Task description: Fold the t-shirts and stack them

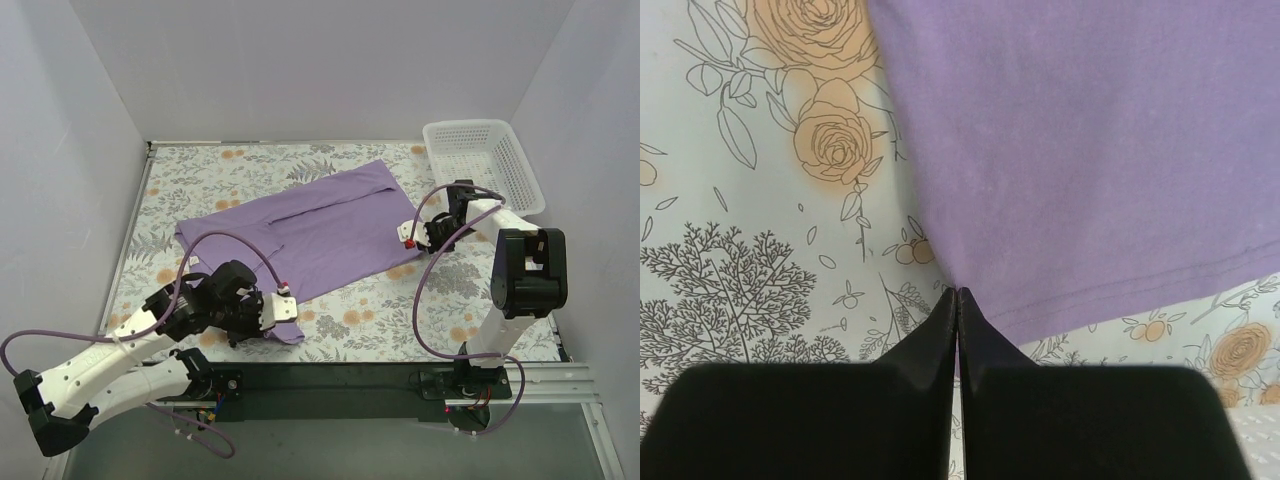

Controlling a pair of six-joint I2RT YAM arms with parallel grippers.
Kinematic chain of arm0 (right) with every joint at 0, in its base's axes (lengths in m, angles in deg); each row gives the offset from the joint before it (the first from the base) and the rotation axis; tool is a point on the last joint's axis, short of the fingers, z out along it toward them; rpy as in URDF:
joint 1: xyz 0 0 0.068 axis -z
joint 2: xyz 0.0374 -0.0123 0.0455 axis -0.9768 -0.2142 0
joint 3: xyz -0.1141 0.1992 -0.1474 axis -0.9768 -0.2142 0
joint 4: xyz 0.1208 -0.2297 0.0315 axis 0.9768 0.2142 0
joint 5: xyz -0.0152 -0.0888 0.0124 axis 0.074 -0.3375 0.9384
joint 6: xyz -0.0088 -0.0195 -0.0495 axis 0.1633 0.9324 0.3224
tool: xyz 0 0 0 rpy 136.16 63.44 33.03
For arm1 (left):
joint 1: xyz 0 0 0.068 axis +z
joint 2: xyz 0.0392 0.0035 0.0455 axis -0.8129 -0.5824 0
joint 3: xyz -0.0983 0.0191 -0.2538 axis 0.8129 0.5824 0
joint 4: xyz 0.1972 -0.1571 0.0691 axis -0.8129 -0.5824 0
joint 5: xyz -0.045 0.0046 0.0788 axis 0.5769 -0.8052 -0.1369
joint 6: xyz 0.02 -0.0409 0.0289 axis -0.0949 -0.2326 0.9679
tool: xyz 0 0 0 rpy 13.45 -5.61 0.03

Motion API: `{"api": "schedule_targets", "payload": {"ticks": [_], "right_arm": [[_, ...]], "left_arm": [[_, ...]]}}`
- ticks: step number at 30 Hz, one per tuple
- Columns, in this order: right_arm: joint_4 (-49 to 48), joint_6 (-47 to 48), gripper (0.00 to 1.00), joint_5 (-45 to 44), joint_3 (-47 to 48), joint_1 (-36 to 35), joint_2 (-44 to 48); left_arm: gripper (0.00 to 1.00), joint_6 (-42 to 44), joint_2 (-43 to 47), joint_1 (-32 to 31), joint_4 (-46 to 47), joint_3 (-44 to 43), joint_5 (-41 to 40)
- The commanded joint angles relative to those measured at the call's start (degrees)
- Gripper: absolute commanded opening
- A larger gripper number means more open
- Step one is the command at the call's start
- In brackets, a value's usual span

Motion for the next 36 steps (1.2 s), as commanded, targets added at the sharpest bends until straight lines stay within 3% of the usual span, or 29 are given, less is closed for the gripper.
{"api": "schedule_targets", "payload": {"ticks": [1,4,13,19,28,36], "right_arm": [[2.7,-0.5,0.01,2.2,2.8,0.3,1.8],[2.7,-1.0,0.01,4.0,3.3,0.3,1.5],[2.7,-3.5,0.01,6.8,4.1,0.0,-0.2],[2.7,-5.4,0.01,6.4,6.1,0.0,-1.2],[2.6,-9.9,0.01,7.8,11.6,0.0,-2.9],[2.8,-15.9,0.01,9.8,15.9,-0.1,-5.1]], "left_arm": [[0.0,0.2,-0.8,0.3,-4.4,-2.3,3.5],[0.0,0.8,-2.0,0.3,-3.2,-0.7,4.0],[0.0,2.4,-2.9,0.3,13.0,10.1,3.7],[0.0,3.5,-1.6,0.4,14.8,15.3,-0.6],[0.0,1.3,12.6,1.0,16.0,16.6,-6.6],[0.0,1.7,14.4,1.0,15.0,16.4,-7.9]]}}
